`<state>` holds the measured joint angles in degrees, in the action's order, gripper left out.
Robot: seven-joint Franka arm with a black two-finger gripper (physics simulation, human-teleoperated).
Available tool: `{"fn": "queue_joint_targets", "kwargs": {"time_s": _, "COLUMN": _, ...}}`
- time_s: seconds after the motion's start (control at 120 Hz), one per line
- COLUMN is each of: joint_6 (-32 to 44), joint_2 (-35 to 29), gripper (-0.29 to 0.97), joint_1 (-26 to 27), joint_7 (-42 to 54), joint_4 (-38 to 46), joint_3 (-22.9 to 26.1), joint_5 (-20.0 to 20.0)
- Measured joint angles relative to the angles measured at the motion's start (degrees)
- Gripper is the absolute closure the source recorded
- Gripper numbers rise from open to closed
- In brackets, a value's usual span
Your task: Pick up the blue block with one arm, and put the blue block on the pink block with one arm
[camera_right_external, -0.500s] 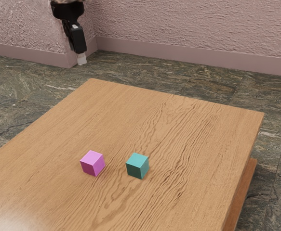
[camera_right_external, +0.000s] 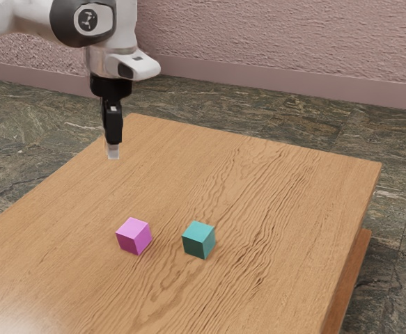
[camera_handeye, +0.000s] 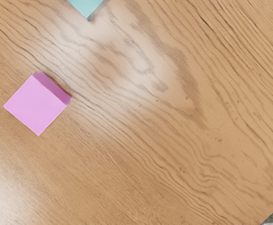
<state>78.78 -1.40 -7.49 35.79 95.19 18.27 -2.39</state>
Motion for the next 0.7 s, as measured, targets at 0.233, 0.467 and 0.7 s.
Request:
{"fn": "queue_joint_targets", "kwargs": {"time_s": 0.233, "joint_6": 11.46, "joint_2": 1.38, "gripper": 0.00, "joint_1": 5.08, "joint_7": -4.47, "joint_4": 12.24, "joint_3": -0.05, "joint_5": 2.60}}
{"fn": "queue_joint_targets", "kwargs": {"time_s": 0.467, "joint_6": 27.24, "joint_2": 2.45, "gripper": 0.00, "joint_1": 9.77, "joint_7": -9.13, "joint_4": 22.55, "joint_3": 0.00, "joint_5": 6.03}}
{"fn": "queue_joint_targets", "kwargs": {"time_s": 0.7, "joint_6": 34.70, "joint_2": 3.89, "gripper": 0.00, "joint_1": 5.08, "joint_7": -13.39, "joint_4": 23.25, "joint_3": 0.02, "joint_5": 6.29}}
